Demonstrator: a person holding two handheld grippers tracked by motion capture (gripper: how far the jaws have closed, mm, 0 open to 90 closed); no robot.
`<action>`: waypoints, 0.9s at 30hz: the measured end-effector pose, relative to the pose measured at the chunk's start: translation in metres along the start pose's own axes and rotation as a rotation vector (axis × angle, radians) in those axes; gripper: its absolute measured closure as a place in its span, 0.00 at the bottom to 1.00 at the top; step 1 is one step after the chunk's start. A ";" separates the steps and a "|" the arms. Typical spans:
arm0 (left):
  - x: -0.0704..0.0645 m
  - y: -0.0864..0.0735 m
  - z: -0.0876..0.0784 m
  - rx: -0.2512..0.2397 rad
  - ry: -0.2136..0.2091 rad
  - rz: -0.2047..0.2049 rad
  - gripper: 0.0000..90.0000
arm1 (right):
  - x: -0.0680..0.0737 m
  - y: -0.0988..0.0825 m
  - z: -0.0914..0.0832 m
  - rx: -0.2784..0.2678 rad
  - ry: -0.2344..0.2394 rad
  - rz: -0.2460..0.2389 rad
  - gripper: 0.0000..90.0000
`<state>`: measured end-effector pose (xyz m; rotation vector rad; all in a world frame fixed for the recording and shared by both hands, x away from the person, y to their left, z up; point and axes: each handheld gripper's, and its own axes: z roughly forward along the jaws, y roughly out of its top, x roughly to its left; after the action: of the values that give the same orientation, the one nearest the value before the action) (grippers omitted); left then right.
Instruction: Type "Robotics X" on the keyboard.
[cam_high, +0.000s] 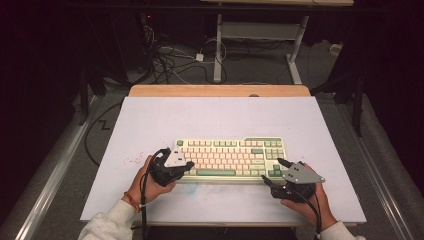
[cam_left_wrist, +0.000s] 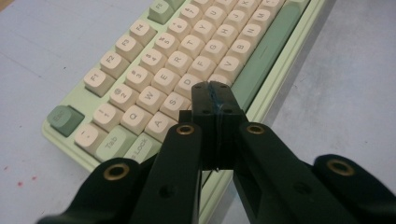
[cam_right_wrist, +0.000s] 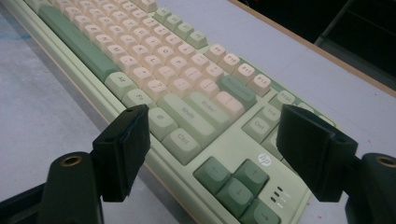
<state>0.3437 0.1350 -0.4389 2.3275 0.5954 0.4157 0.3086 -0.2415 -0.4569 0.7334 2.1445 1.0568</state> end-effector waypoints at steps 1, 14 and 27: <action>0.000 0.001 0.002 0.001 -0.005 0.000 0.98 | 0.000 0.000 0.000 0.001 0.002 -0.001 0.29; 0.001 0.021 0.024 0.026 -0.035 0.034 0.98 | 0.001 -0.001 0.002 0.013 0.013 -0.007 0.29; -0.001 0.025 0.041 0.073 -0.053 0.060 0.98 | 0.000 -0.002 0.003 0.017 0.020 -0.014 0.29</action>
<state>0.3690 0.0956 -0.4512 2.4229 0.5239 0.3644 0.3100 -0.2409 -0.4598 0.7176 2.1749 1.0447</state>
